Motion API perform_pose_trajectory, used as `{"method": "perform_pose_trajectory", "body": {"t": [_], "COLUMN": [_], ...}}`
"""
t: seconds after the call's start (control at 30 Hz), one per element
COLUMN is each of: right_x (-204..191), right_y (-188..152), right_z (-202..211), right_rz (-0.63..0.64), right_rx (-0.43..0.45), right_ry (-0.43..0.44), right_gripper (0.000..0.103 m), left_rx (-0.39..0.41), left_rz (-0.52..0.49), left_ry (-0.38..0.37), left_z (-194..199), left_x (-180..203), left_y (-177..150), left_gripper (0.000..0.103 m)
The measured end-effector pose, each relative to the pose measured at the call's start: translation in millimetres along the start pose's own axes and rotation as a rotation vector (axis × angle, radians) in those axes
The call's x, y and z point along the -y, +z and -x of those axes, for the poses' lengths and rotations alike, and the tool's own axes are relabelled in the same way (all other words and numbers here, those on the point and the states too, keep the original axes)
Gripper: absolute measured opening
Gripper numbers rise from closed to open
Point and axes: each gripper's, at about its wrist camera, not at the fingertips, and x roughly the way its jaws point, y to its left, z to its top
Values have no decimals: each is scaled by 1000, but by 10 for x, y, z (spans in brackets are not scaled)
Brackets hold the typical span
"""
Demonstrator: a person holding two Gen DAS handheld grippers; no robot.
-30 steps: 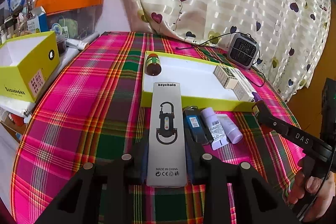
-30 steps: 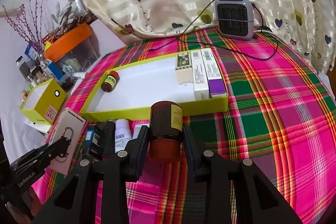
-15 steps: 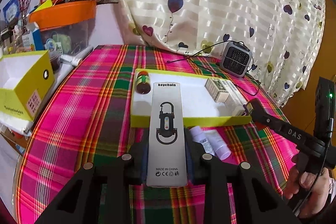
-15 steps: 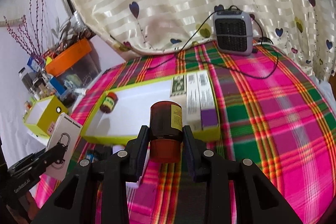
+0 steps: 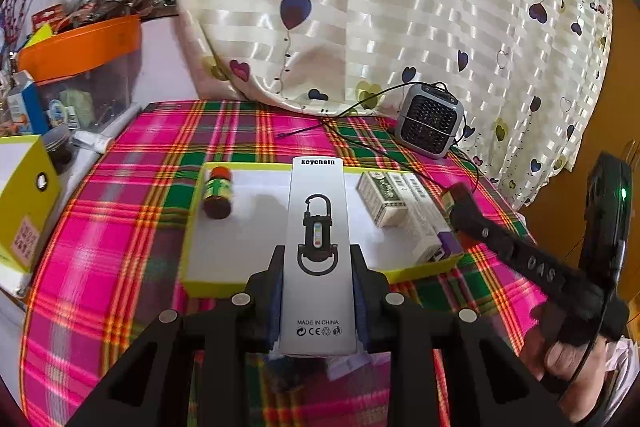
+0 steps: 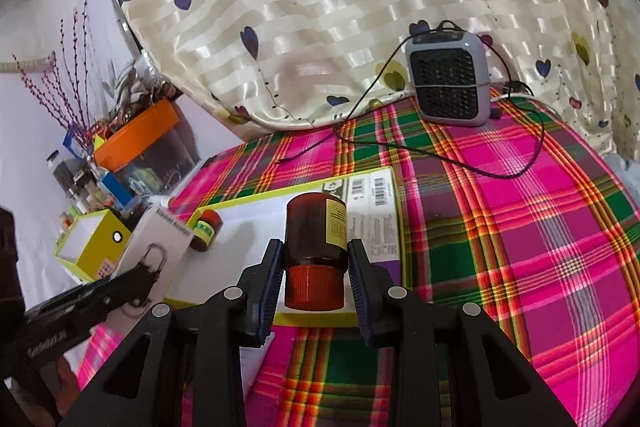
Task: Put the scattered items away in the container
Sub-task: 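Lower the keychain box into the tray and open the left tool while the right tool holds the jar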
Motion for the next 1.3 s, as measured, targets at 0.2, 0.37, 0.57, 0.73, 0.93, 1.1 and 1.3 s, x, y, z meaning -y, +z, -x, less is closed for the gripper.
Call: {"method": "perform_pose_trajectory", "body": {"t": [0.2, 0.37, 0.57, 0.73, 0.93, 1.1, 1.3], "right_x": [174, 220, 284, 334, 345, 348, 357], "right_y": [-39, -46, -47, -40, -43, -47, -48], "right_z": [13, 31, 48, 83, 64, 64, 63], "right_rz": [-42, -48, -69, -86, -91, -93, -100], "right_rx": [1, 5, 7, 16, 7, 4, 4], "right_ry": [10, 8, 9, 14, 17, 18, 14], "right_gripper": [34, 34, 34, 34, 34, 34, 34], "left_rx": [-27, -53, -76, -118, -143, -161, -173], "left_rz": [-6, 8, 39, 77, 116, 140, 126], "left_ry": [-18, -24, -18, -23, 6, 31, 37], "left_z": [-313, -585, -858, -1106, -1317, -1452, -1556], "left_x": [197, 306, 391, 463, 456, 417, 471], "left_y": [163, 297, 399, 429, 425, 436, 443], "left_gripper": [29, 29, 29, 29, 29, 29, 30]}}
